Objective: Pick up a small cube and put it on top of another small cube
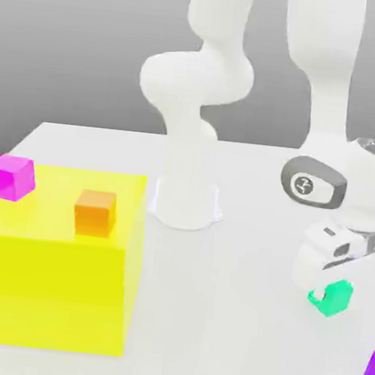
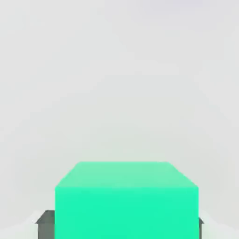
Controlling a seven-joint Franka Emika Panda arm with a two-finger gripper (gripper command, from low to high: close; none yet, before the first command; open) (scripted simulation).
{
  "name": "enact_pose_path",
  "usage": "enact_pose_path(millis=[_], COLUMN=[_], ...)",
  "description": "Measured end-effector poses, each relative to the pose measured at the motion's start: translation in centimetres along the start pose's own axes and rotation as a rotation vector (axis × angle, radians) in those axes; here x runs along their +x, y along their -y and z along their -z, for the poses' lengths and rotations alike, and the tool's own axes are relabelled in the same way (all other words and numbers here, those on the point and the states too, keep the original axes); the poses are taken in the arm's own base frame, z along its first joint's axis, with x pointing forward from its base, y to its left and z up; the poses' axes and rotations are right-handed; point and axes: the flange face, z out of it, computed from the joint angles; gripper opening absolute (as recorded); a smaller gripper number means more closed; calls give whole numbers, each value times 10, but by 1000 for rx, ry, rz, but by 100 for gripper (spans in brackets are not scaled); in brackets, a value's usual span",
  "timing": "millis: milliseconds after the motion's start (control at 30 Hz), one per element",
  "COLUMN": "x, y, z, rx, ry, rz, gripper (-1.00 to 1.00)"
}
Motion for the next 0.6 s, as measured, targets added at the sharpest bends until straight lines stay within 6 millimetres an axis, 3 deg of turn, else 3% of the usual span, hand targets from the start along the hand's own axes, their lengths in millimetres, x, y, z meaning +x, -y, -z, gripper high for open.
enact_pose_path(millis=[67, 267, 300, 400, 467, 600], x=[0, 1, 14, 80, 122, 182], y=[0, 0, -5, -36, -66, -132], z=[0, 54, 64, 99, 126, 183], rx=[-1, -2, -6, -23, -34, -45], ry=[0, -1, -7, -27, -35, -38], rz=[0, 0, -14, -93, -148, -220], gripper=[-100, -100, -100, -100, -100, -100])
